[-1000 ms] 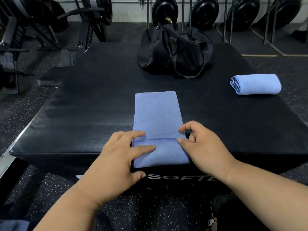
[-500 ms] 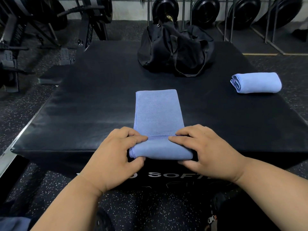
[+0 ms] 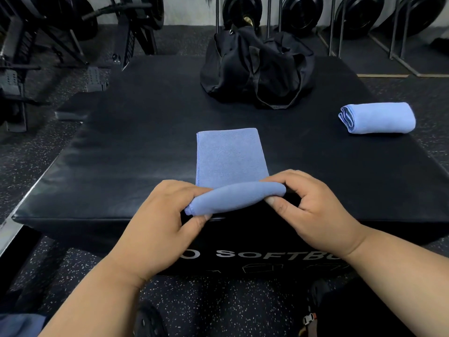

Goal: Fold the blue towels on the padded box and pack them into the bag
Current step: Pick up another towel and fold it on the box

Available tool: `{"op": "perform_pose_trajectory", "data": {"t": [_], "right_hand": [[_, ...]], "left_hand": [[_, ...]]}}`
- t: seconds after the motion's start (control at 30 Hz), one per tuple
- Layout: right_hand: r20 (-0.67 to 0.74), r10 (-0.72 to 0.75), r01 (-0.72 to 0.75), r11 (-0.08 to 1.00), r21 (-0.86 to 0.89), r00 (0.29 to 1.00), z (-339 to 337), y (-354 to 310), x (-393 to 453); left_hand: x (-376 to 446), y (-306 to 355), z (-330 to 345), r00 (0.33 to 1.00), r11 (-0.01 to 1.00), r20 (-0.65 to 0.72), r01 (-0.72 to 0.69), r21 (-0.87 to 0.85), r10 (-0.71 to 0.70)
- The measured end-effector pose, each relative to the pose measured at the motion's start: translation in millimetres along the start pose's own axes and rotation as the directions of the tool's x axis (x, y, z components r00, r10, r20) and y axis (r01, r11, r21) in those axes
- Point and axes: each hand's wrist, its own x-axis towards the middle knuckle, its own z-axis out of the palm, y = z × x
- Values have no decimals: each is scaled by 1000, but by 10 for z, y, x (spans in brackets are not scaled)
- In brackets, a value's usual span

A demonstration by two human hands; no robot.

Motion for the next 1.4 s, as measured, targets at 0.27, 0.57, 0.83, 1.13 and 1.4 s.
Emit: {"op": "perform_pose_trajectory", "data": {"t": [0.27, 0.57, 0.83, 1.13, 1.4], "right_hand": [[74, 206, -216, 959, 181, 976, 27, 45, 38], [2, 269, -267, 958, 99, 963, 77, 49, 32], [-28, 303, -303, 952, -28, 953, 110, 42, 40], [-199, 107, -144, 974, -177, 974, 108, 30, 0], [252, -135, 244, 846, -475, 958, 194, 145, -61]], "left_hand": [[-5, -61, 35, 981, 954, 45, 196, -228, -191], [35, 26, 132, 944, 903, 41, 325, -280, -327], [131, 150, 223, 902, 922, -192, 368, -121, -386], [46, -3, 208, 999, 994, -37, -33, 101, 37], [67, -136, 211, 997, 995, 63, 37, 89, -43]]}}
